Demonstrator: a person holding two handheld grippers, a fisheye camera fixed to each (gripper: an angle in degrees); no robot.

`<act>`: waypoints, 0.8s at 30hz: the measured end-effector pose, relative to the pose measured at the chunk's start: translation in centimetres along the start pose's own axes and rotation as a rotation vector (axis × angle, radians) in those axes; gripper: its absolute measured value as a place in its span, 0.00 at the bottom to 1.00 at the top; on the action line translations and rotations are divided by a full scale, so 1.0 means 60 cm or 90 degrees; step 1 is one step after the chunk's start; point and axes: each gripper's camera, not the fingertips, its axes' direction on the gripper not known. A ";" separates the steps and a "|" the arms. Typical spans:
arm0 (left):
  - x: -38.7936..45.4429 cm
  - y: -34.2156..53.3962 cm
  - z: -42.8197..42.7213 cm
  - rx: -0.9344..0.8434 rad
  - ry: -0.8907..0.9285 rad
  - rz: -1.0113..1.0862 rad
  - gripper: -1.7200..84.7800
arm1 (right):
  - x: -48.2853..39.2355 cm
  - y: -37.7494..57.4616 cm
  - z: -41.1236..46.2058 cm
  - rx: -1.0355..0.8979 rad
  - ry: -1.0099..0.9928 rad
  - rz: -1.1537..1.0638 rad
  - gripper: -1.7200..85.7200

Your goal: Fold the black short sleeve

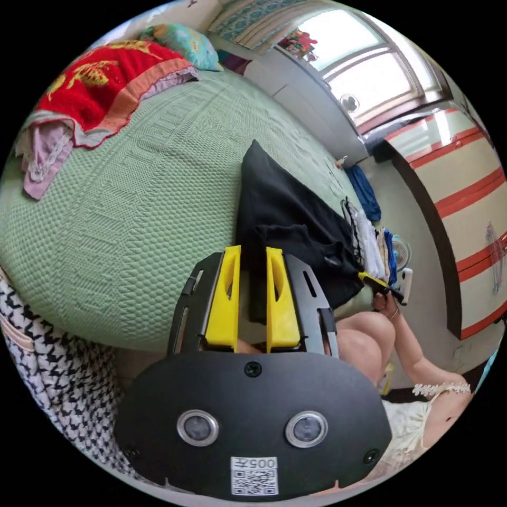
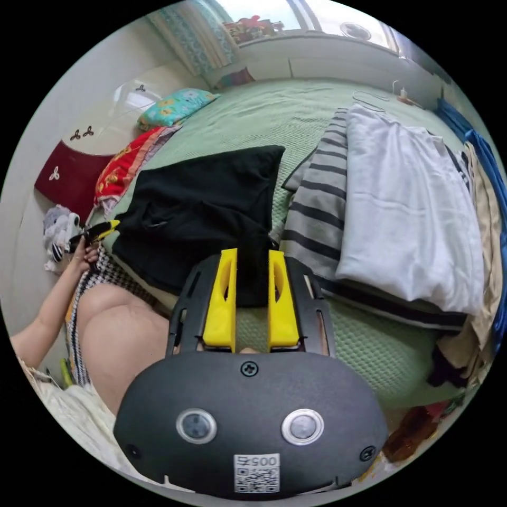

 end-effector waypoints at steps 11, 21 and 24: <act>0.246 -0.037 -0.017 0.040 -0.117 0.280 0.23 | -0.119 -0.028 -0.050 0.061 0.026 -0.240 0.15; 0.286 -0.116 0.110 -0.103 -0.111 0.318 0.19 | -0.183 -0.132 0.093 -0.074 0.037 -0.371 0.09; 0.285 -0.103 0.100 -0.073 -0.078 0.303 0.13 | -0.177 -0.129 0.103 -0.062 0.038 -0.365 0.06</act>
